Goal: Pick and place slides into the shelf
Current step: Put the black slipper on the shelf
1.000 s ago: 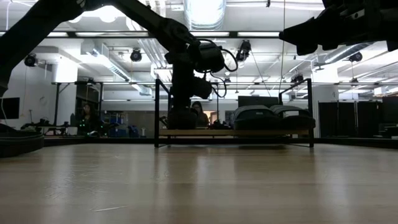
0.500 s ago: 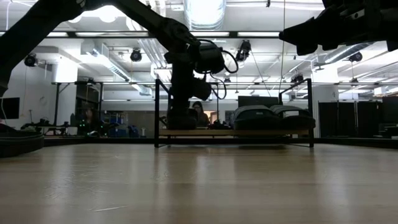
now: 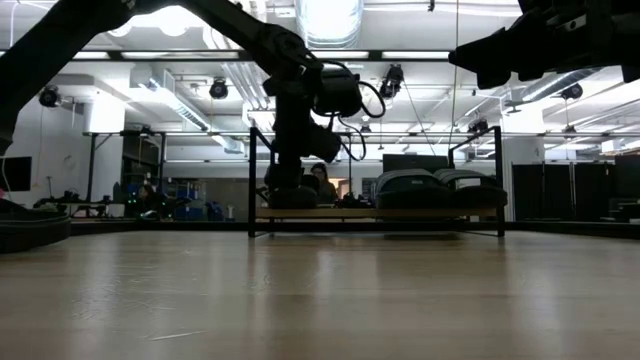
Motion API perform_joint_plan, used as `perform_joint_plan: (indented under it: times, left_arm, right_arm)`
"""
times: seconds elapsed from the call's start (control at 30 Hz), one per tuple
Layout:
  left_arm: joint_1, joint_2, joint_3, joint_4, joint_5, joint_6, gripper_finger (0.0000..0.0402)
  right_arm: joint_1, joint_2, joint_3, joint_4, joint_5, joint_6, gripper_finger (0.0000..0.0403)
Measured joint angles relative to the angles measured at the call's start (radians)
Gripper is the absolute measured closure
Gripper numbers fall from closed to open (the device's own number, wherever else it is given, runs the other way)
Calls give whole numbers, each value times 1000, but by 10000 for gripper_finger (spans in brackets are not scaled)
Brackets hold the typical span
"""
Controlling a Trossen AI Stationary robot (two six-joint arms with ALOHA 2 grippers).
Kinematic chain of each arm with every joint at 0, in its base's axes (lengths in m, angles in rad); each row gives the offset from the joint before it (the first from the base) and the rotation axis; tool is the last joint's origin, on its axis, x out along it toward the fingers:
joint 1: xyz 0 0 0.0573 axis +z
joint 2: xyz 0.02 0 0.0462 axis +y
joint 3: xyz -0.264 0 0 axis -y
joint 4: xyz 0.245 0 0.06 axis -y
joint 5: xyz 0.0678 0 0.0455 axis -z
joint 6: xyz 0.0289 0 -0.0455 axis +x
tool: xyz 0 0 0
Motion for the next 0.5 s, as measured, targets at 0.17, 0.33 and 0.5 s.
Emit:
perform_joint_plan:
  times: [0.17,0.33,0.5]
  left_arm:
    - [-18,-31,0,-21,13,0,196]
    - [-34,-95,0,-26,66,-6,178]
    - [-79,-176,-1,-79,217,-29,178]
  right_arm:
    - [0,0,0,0,0,0,331]
    - [0,0,0,1,0,0,335]
    - [0,0,0,1,0,7,330]
